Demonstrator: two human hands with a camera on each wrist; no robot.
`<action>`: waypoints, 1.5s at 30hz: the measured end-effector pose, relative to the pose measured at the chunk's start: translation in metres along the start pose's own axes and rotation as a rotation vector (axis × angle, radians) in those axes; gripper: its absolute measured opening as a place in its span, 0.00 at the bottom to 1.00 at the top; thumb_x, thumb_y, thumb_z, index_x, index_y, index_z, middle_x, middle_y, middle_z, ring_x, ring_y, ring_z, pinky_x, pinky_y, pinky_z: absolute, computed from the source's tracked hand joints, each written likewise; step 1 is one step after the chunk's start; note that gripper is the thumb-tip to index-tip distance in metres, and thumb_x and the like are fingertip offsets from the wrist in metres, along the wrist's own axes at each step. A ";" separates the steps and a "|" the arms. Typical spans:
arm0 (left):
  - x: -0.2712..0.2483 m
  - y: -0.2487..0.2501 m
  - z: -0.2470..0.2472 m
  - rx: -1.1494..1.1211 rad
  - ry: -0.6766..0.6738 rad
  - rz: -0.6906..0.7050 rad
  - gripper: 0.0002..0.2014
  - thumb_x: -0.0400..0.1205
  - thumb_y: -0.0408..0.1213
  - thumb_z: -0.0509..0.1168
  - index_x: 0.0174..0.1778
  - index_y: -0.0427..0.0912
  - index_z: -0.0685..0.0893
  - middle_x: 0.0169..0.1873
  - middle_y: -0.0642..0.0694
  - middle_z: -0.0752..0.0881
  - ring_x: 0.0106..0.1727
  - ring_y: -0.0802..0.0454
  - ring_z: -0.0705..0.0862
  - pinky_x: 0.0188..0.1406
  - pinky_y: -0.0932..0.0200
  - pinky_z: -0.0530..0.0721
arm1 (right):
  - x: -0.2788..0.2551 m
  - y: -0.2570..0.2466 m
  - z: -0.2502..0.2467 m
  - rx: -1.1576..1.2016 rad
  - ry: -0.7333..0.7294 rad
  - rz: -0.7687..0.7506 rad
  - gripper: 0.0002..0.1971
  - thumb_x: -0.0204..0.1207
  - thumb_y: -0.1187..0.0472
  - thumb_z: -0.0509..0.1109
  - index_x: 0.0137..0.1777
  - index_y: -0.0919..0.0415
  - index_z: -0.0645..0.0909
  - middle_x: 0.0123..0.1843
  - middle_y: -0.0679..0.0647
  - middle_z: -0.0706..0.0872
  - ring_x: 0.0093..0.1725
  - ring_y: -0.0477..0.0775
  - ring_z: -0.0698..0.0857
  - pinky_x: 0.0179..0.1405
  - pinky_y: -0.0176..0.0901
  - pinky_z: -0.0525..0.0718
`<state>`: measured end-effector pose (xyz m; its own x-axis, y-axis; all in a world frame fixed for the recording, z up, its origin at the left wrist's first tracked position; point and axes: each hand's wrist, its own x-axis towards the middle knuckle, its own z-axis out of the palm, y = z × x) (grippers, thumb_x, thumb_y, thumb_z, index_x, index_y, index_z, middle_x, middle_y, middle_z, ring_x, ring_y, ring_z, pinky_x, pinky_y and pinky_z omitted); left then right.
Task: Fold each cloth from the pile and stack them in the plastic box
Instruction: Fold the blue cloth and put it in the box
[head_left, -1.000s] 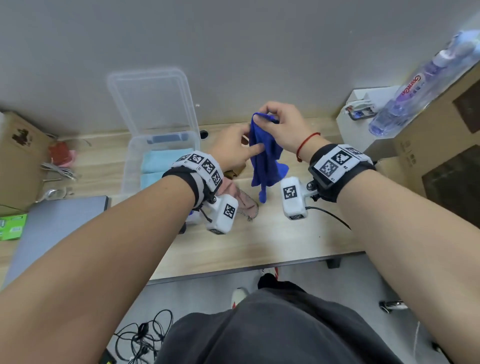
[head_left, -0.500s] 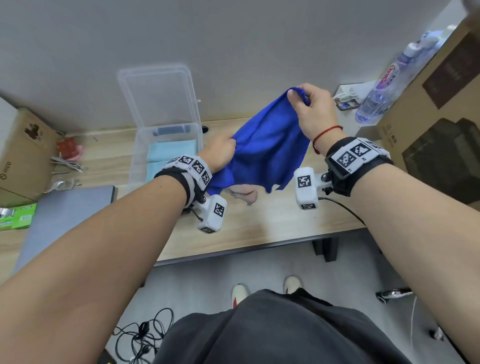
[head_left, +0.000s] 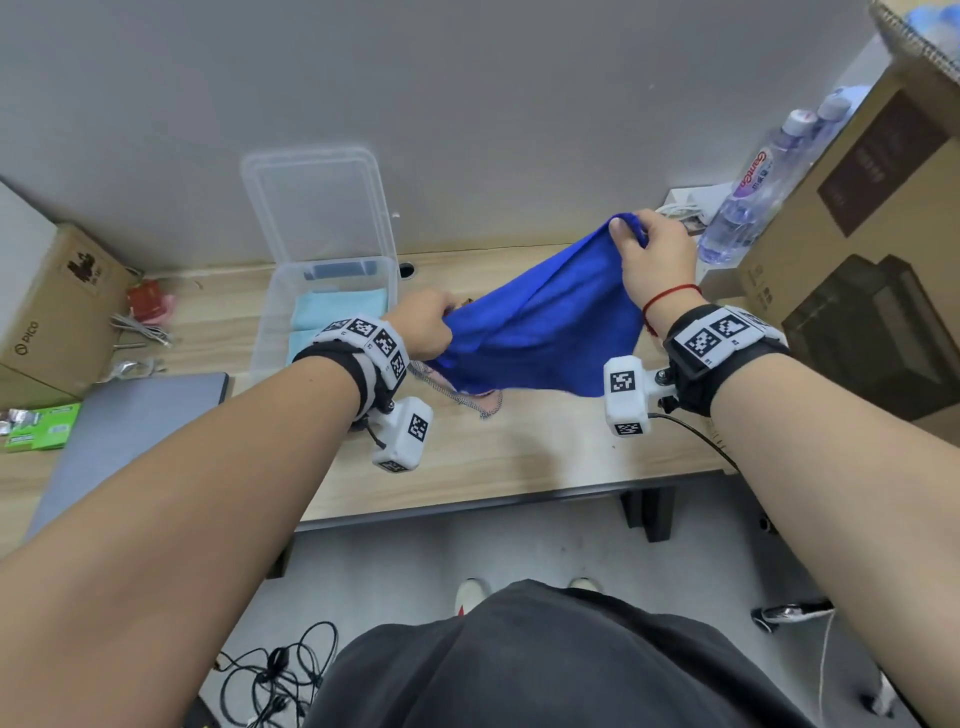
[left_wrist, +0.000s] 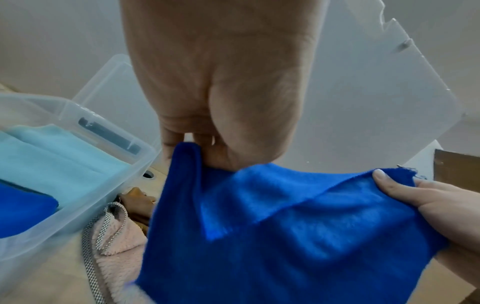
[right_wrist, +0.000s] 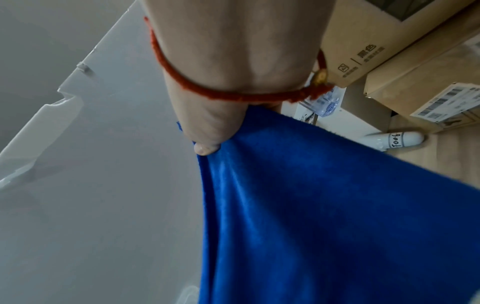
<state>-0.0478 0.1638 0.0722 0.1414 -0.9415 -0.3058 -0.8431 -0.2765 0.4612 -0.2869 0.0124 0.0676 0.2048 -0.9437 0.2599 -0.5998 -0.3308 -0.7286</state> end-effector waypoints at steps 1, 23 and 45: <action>0.000 0.000 0.002 -0.030 0.010 -0.012 0.14 0.71 0.19 0.52 0.30 0.42 0.75 0.30 0.44 0.76 0.35 0.43 0.74 0.27 0.58 0.69 | 0.000 0.003 0.000 0.022 -0.022 -0.007 0.15 0.82 0.50 0.63 0.36 0.57 0.75 0.28 0.50 0.70 0.34 0.54 0.70 0.34 0.44 0.64; 0.005 0.013 0.002 -0.095 0.100 0.016 0.09 0.79 0.26 0.53 0.44 0.40 0.78 0.33 0.47 0.77 0.35 0.50 0.72 0.34 0.56 0.66 | -0.002 0.040 0.011 -0.177 -0.072 0.269 0.16 0.84 0.48 0.59 0.42 0.58 0.79 0.38 0.59 0.82 0.42 0.62 0.79 0.43 0.48 0.76; 0.046 0.057 0.011 -0.433 0.151 0.055 0.16 0.86 0.38 0.55 0.30 0.45 0.70 0.27 0.50 0.73 0.31 0.51 0.71 0.34 0.55 0.69 | 0.005 -0.024 0.033 0.179 -0.373 -0.074 0.19 0.80 0.47 0.64 0.39 0.63 0.82 0.30 0.54 0.72 0.32 0.50 0.69 0.35 0.48 0.71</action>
<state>-0.0953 0.1073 0.0752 0.2037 -0.9656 -0.1616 -0.5617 -0.2505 0.7885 -0.2457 0.0153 0.0650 0.5277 -0.8444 0.0922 -0.4360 -0.3625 -0.8237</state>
